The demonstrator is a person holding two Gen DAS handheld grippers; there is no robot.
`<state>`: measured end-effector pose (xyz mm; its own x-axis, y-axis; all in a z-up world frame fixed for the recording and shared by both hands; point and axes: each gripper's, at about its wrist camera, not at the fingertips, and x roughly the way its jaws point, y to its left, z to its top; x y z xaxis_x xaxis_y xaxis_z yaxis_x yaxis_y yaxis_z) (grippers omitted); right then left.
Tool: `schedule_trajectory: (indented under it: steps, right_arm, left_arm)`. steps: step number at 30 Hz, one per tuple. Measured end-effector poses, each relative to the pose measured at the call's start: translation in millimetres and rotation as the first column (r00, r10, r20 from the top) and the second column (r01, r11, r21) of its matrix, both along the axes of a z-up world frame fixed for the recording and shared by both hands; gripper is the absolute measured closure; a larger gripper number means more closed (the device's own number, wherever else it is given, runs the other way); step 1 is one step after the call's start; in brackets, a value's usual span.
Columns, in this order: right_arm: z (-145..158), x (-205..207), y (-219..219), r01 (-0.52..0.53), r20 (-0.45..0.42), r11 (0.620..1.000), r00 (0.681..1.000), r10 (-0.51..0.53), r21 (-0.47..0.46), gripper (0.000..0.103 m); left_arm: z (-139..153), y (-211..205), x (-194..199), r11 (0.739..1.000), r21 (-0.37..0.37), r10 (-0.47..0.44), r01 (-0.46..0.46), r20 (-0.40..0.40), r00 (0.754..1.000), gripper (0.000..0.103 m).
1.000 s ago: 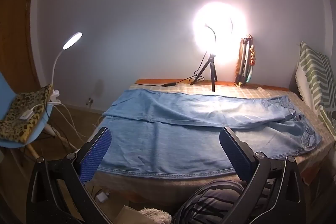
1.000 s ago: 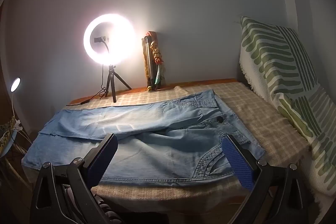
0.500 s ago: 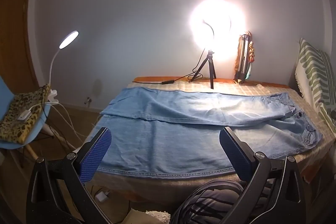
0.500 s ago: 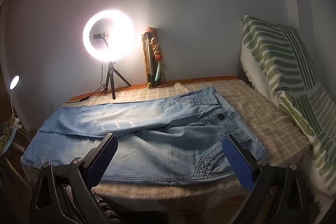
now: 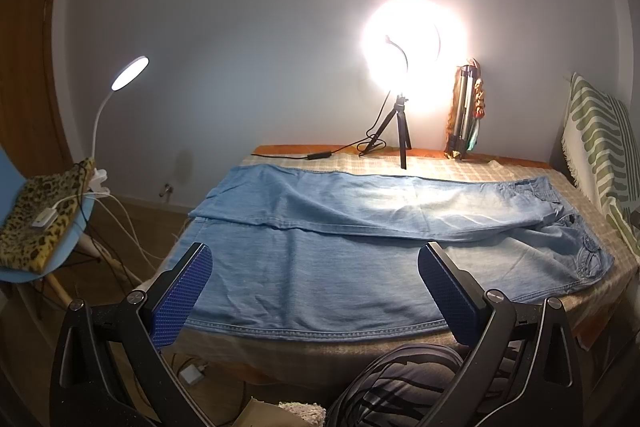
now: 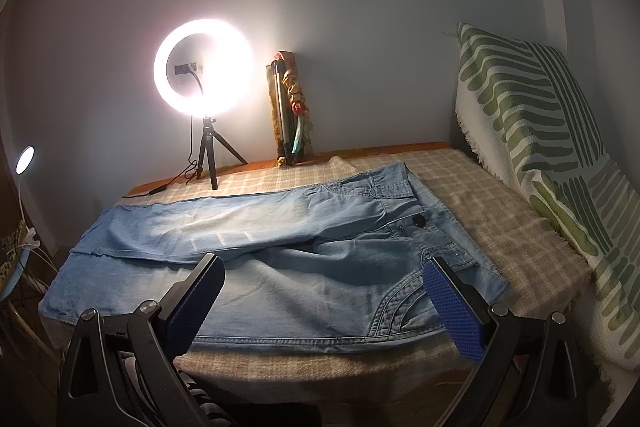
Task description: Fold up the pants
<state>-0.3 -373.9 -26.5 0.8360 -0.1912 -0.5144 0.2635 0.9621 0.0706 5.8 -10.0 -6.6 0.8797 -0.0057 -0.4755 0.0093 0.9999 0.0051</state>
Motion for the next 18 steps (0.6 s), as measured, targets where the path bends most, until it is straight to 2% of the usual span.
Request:
schedule_trajectory:
  steps: [18]
  right_arm:
    - [-3.4,-0.5,-1.3,0.002,-0.003,1.000,1.000,-0.001,0.011,0.003]
  left_arm:
    - [-4.3,-2.6,1.2,1.000,0.000,0.002,-0.002,-0.003,1.000,0.001]
